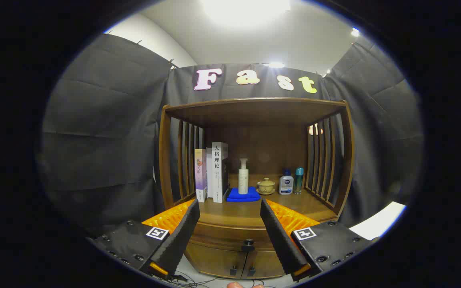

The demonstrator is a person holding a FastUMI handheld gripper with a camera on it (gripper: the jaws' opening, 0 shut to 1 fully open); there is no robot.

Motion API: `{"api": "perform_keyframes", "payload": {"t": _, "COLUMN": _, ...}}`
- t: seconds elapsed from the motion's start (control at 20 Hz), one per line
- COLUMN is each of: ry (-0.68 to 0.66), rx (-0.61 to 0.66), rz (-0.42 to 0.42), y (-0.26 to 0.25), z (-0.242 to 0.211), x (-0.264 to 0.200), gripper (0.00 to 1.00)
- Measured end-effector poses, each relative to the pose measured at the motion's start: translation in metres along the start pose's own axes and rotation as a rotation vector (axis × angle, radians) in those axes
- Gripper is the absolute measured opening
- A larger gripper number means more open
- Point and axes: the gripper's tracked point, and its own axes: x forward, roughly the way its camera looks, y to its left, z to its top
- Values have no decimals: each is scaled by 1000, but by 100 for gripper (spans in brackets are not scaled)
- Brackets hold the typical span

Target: Pull open the drawer, take out the items inside it, and place them on the countertop above the cabinet.

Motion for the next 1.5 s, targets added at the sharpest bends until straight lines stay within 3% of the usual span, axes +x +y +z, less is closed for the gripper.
{"api": "perform_keyframes", "payload": {"t": 0.4, "ry": 7, "rx": -26, "rz": 22, "y": 9, "z": -7, "x": -3, "gripper": 98}}
{"api": "perform_keyframes", "payload": {"t": 1.05, "ry": 20, "rx": 8, "rz": -41, "y": -18, "z": -16, "x": 8, "gripper": 98}}
{"api": "perform_keyframes", "payload": {"t": 1.5, "ry": 68, "rx": 86, "rz": -115, "y": -51, "z": -56, "x": 43, "gripper": 98}}
